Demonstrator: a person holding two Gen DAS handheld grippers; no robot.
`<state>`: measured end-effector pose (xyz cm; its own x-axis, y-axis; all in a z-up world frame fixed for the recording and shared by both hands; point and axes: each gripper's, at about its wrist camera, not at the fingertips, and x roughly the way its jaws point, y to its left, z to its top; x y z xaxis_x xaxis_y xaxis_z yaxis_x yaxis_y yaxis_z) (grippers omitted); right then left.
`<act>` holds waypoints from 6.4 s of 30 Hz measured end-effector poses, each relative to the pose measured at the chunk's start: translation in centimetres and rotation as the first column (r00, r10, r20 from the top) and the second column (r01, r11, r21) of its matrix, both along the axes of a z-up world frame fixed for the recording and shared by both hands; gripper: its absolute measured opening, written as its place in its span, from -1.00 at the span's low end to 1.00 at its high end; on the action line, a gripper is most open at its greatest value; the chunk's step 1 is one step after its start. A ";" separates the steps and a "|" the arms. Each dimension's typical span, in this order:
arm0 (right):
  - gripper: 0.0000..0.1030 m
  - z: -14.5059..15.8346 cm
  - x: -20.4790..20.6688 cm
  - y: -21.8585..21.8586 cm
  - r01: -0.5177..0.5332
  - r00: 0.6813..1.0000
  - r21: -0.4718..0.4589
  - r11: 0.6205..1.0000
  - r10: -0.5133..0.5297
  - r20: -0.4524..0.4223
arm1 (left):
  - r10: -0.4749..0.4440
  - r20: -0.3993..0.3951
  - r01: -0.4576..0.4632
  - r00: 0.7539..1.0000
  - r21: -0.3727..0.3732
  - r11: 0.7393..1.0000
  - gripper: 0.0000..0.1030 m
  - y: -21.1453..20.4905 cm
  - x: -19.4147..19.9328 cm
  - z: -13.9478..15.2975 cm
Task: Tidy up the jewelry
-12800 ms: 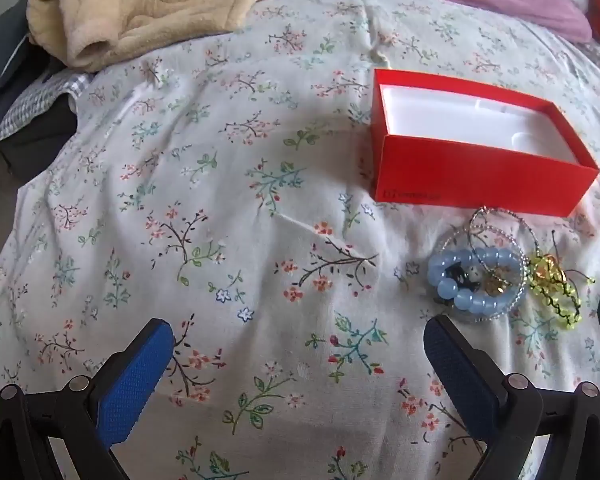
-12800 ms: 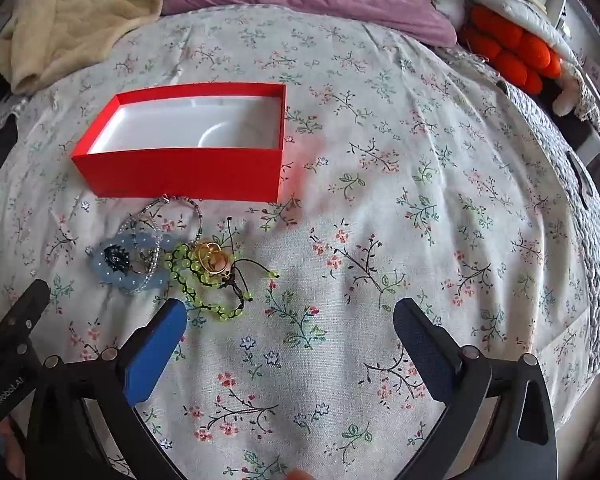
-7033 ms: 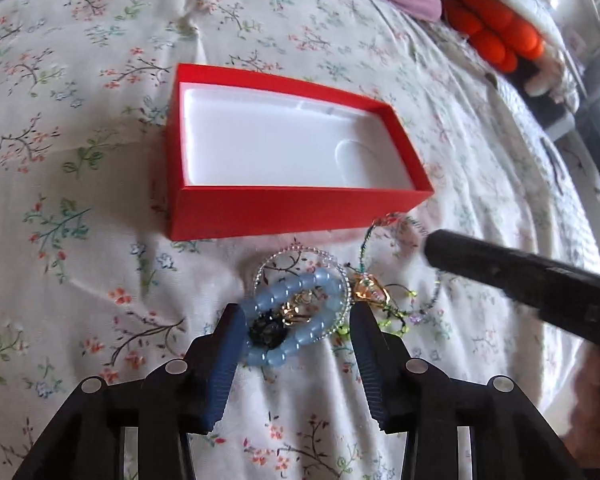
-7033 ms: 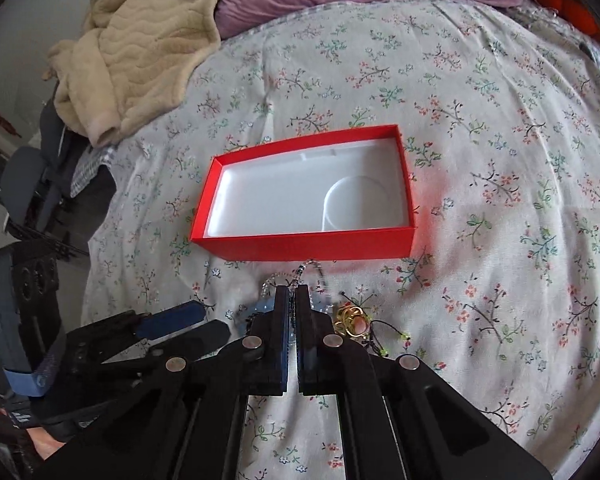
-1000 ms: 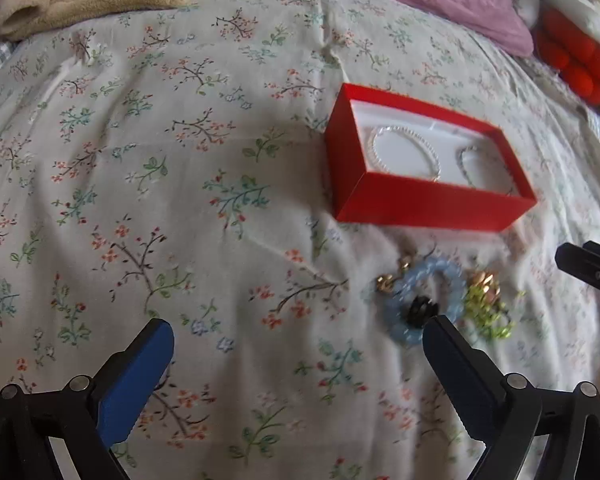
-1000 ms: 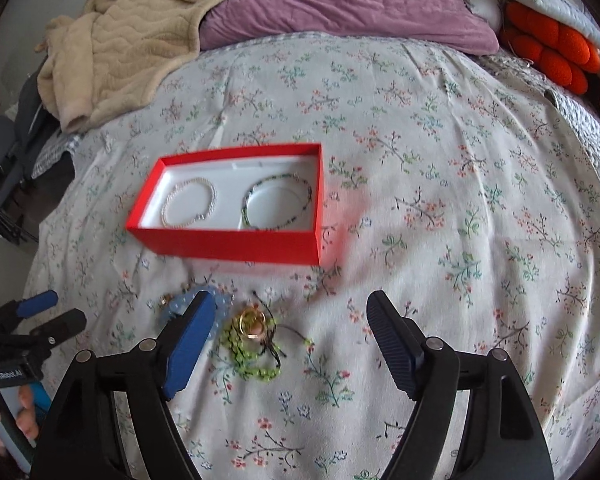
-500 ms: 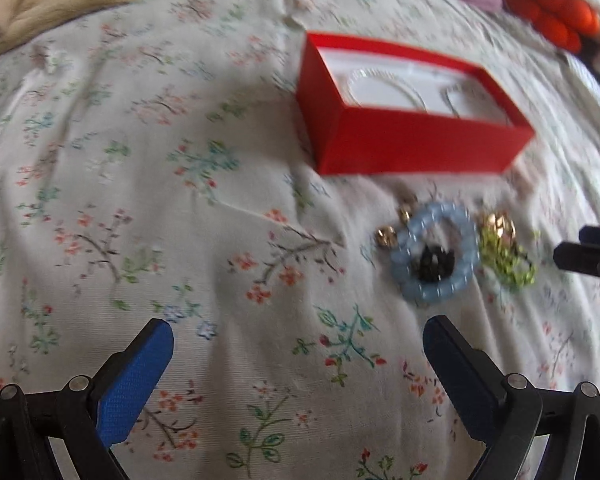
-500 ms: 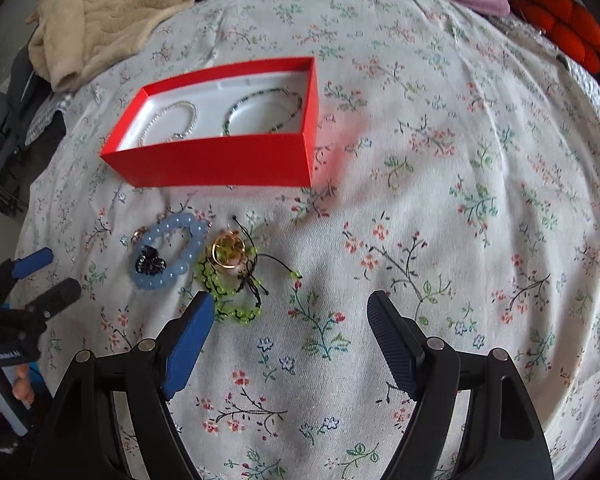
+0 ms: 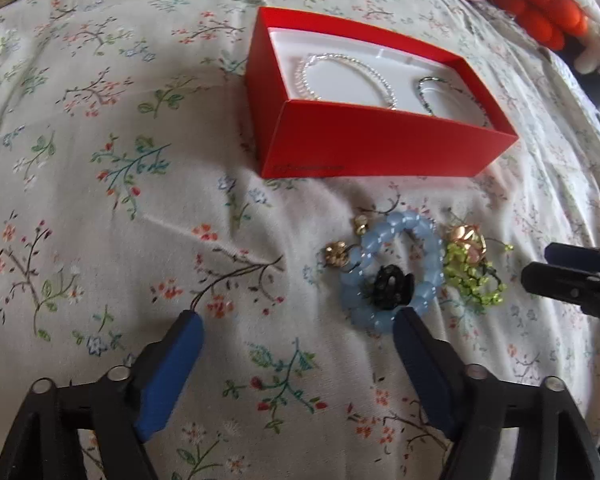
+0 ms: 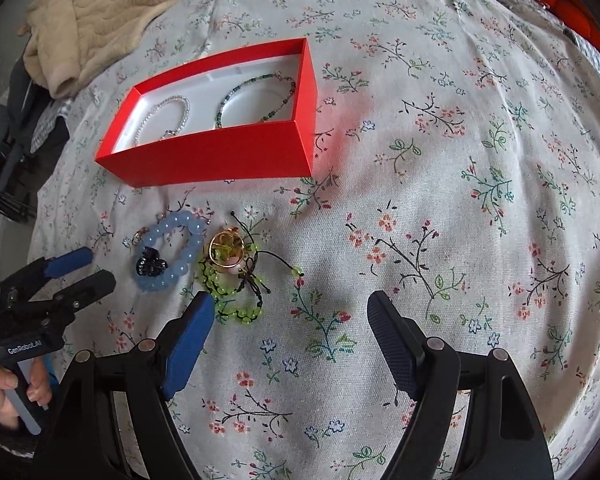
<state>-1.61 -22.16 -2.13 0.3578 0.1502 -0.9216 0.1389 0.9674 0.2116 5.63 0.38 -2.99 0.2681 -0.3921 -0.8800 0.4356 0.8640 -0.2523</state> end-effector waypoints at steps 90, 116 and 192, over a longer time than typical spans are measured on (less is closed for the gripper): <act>-0.01 -0.9 1.3 1.3 0.011 0.999 0.025 1.000 -0.010 -0.037 | -0.143 -0.022 0.144 0.989 0.063 0.988 -0.84 -0.3 -1.0 -0.6; -0.57 -1.0 -0.2 2.1 -0.140 0.990 -0.084 0.987 0.139 -0.022 | -0.271 0.025 0.268 0.962 0.085 0.960 -0.30 2.3 -2.6 1.6; -0.89 8.2 5.6 0.3 -0.005 0.959 0.068 0.998 -0.015 0.285 | -0.026 0.229 0.096 0.973 -0.298 0.950 -0.84 -5.8 3.6 10.5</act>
